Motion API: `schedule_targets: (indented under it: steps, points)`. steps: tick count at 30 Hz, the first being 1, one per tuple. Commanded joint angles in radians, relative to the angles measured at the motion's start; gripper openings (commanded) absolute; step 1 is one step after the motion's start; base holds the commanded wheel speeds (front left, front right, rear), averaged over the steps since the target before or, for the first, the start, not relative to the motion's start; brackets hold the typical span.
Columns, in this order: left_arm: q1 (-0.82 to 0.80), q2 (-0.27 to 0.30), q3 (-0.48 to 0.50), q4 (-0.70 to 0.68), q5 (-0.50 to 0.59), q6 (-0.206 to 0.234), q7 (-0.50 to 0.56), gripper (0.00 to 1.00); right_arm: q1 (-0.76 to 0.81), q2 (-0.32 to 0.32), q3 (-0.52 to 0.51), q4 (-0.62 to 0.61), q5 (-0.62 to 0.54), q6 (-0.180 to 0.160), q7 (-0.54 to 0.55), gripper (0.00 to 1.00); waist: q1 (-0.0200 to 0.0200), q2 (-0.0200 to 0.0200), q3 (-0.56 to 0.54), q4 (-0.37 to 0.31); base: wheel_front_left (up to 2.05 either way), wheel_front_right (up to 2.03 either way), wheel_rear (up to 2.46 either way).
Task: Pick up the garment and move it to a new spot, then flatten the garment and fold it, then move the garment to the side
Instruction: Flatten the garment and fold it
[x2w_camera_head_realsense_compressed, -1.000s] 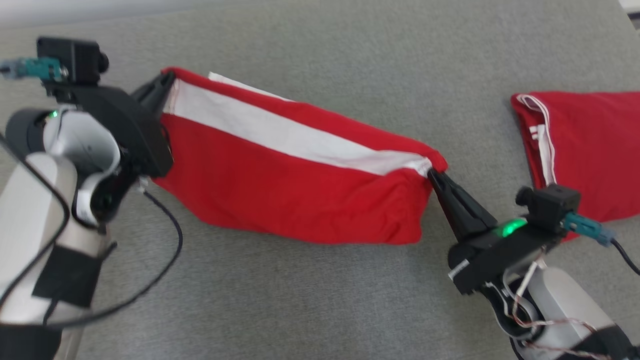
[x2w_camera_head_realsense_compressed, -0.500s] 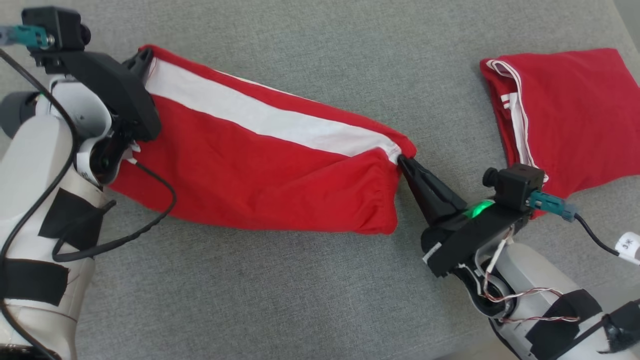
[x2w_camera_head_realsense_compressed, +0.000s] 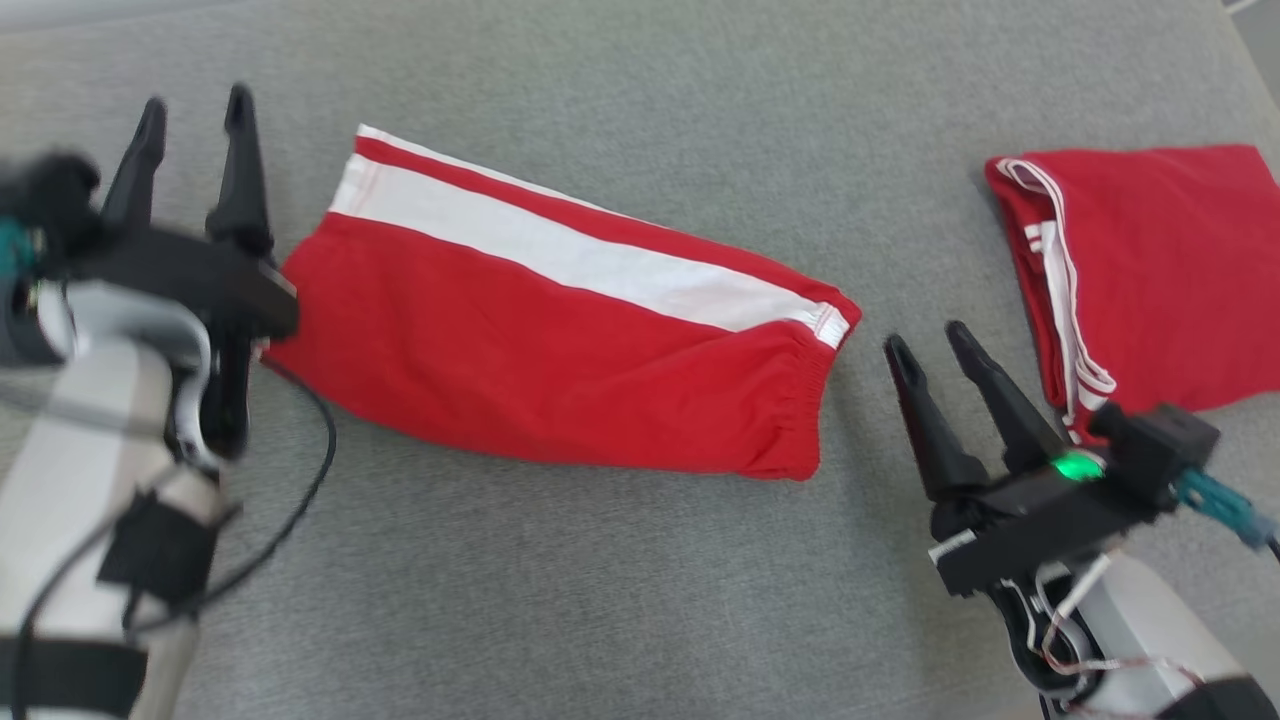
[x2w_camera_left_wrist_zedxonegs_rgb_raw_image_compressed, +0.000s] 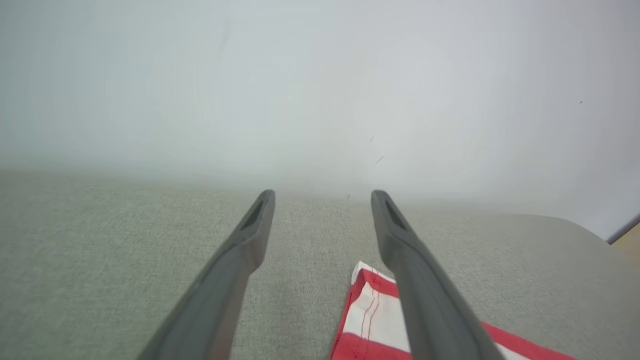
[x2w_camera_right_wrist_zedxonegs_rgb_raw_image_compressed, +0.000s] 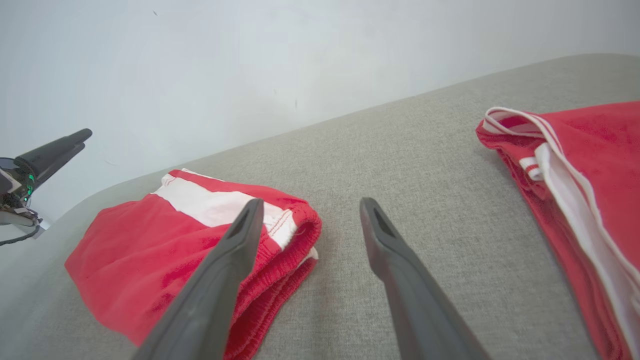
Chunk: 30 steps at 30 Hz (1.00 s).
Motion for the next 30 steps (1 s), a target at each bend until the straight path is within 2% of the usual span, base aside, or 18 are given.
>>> schedule_targets:
  steps: [1, 10, 17, 24, 30]
  points:
    - [0.053, 0.014, 0.01, -0.047, 0.009, 0.023, -0.029, 1.0, 0.032, 0.008, -0.032, -0.022, -0.032, 0.0, -0.001, 1.0, 0.0002, 0.0, -0.032, 0.03, 0.0, 0.0, 0.0]
    - [0.414, 0.048, 0.024, -0.465, 0.073, 0.184, -0.077, 1.0, 0.147, 0.068, -0.202, -0.106, -0.255, 0.0, -0.002, 1.0, 0.0002, 0.0, -0.1, 0.092, 0.0, 0.0, 0.0]
    - [0.645, 0.083, -0.024, -0.63, 0.147, 0.275, -0.057, 1.0, 0.225, 0.115, -0.292, -0.101, -0.417, 0.0, 0.014, 1.0, 0.0002, 0.0, -0.167, 0.127, 0.0, 0.0, 0.0]
    - [0.769, 0.102, -0.06, -0.693, 0.174, 0.329, -0.016, 1.0, 0.32, 0.158, -0.344, -0.131, -0.488, 0.0, 0.062, 1.0, 0.0002, 0.0, -0.232, 0.141, 0.0, 0.0, 0.0]
    - [0.811, 0.121, -0.074, -0.701, 0.162, 0.322, 0.024, 1.0, 0.388, 0.177, -0.324, -0.184, -0.516, 0.0, 0.112, 1.0, 0.0002, 0.0, -0.279, 0.149, 0.0, 0.0, 0.0]
